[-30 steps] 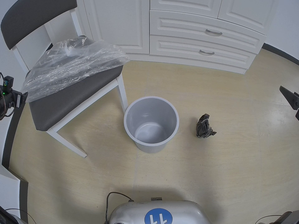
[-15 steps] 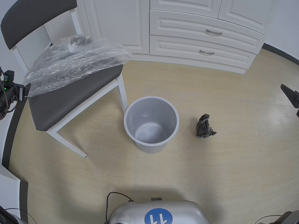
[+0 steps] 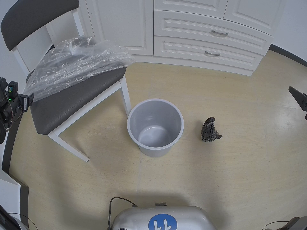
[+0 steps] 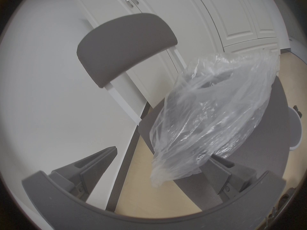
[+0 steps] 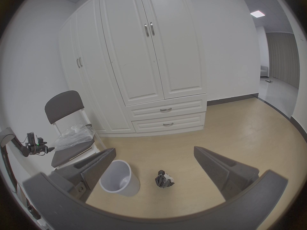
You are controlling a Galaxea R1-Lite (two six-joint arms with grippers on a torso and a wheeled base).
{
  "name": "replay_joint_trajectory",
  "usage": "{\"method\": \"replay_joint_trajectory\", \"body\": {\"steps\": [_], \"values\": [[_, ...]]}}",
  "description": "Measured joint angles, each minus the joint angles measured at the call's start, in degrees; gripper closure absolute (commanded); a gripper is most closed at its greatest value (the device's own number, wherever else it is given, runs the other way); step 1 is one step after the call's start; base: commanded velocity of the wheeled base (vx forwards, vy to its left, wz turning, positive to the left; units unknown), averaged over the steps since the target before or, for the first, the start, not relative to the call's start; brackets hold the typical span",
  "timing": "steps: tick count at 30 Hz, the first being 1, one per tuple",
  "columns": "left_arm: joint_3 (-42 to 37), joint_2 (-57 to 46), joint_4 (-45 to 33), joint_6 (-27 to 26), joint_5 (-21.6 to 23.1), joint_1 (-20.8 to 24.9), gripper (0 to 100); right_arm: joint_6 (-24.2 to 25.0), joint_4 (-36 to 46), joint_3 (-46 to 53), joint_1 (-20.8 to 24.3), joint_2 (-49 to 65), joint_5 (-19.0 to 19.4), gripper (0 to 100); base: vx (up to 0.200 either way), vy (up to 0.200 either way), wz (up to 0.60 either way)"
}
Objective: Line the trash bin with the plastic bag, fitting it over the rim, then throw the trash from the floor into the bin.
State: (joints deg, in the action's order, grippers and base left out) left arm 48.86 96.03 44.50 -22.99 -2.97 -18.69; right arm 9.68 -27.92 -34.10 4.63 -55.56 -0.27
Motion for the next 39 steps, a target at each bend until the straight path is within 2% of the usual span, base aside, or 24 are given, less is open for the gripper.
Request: {"method": "replay_joint_trajectory", "body": {"steps": [11, 22, 33, 39], "values": [[-0.18, 2.34, 0.20, -0.10, 0.18, -2.08, 0, 0.00, 0.00, 0.00, -0.17, -0.17, 0.02, 0, 0.000, 0.000, 0.00], [1.90, 4.69, 5.81, 0.00, 0.22, -3.88, 0, 0.06, -0.09, -0.10, -0.28, -0.39, 0.02, 0, 0.000, 0.000, 0.00], [2.62, 9.76, 22.75, 2.57, 2.32, -3.63, 0, 0.09, -0.11, -0.10, -0.37, -0.44, 0.00, 0, 0.000, 0.000, 0.00], [4.04, 13.07, 25.69, 4.66, 3.00, -3.50, 0, 0.09, -0.16, -0.10, -0.37, -0.38, 0.02, 0, 0.000, 0.000, 0.00]]}}
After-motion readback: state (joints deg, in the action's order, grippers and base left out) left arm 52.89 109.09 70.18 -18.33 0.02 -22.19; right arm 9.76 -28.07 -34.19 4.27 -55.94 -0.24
